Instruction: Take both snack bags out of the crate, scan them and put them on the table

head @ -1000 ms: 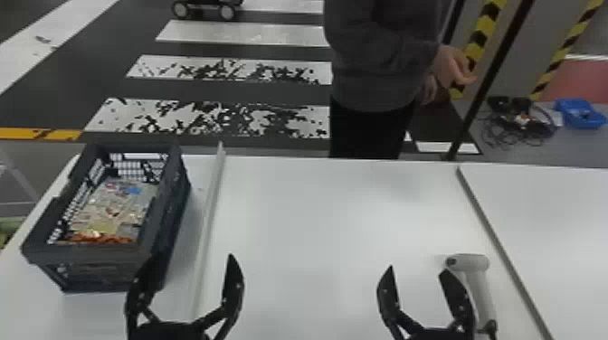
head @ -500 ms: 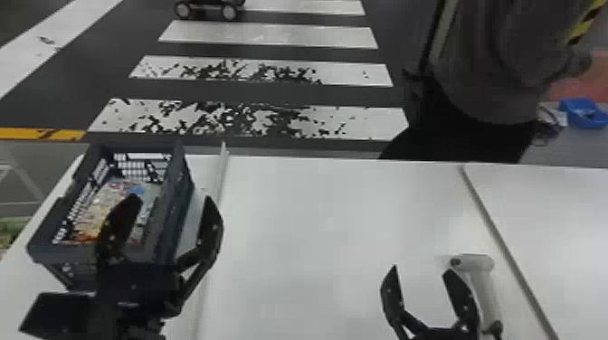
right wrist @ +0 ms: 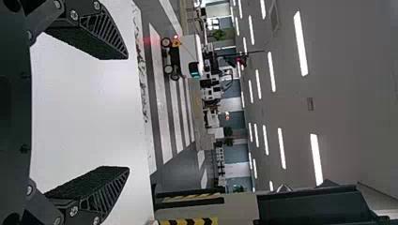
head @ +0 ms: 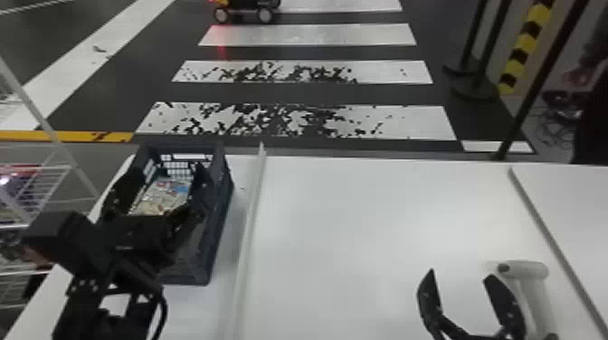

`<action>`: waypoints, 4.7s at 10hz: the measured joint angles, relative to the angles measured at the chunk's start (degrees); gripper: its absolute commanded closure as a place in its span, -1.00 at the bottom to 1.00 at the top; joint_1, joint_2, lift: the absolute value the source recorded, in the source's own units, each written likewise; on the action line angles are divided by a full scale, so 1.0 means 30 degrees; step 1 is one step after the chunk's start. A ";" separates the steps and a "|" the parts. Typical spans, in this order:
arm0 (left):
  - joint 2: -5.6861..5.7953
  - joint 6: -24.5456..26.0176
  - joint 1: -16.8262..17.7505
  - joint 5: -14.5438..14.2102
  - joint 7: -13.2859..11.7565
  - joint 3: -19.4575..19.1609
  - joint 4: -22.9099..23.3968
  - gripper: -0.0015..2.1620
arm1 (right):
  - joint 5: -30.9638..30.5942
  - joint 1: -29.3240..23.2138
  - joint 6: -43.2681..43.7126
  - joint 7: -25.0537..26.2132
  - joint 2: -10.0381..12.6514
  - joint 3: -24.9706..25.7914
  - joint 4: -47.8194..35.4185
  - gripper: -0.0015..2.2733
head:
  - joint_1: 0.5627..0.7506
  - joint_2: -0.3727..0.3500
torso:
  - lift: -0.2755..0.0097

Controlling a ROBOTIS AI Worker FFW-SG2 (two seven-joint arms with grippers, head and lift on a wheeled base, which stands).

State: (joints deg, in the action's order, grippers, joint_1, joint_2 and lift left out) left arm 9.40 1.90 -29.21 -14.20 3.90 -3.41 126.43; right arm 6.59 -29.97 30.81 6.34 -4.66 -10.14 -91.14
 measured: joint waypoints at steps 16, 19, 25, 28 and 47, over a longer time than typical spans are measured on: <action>0.1635 2.1414 1.1371 -0.2124 -0.1045 -0.3367 -0.5341 -0.88 | -0.0069 -0.0118 -0.0640 -0.0323 -0.0114 -0.0604 0.0000 -0.85 | 0.41 0.68 | 0.27; 0.1903 2.2124 1.2884 -0.1743 -0.2036 -0.3296 -0.7954 -0.88 | -0.0059 -0.0089 -0.0707 -0.0388 -0.0118 -0.0604 0.0000 -0.85 | 0.41 0.70 | 0.27; 0.2029 2.2383 1.4068 -0.0268 -0.3187 -0.2499 -1.0760 -0.87 | -0.0045 0.0029 -0.0767 -0.0416 -0.0317 -0.0656 0.0000 -0.85 | 0.41 0.71 | 0.27; 0.2004 2.2345 1.4293 0.0233 -0.3608 -0.2086 -1.1776 -0.73 | 0.0125 0.0192 -0.0945 -0.0438 -0.0505 -0.0779 0.0000 -0.85 | 0.41 0.70 | 0.27; 0.1154 2.8168 1.2698 -0.0079 -0.2509 -0.4554 -0.0901 0.98 | 0.0585 0.0439 -0.1766 -0.0474 -0.0677 -0.0955 0.0205 -0.85 | 0.41 0.74 | 0.27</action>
State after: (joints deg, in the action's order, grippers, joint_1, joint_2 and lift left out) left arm 12.86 86.40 8.89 -14.44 -3.62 -17.07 123.73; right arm 8.35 -28.65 25.51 4.92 -6.69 -13.01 -90.53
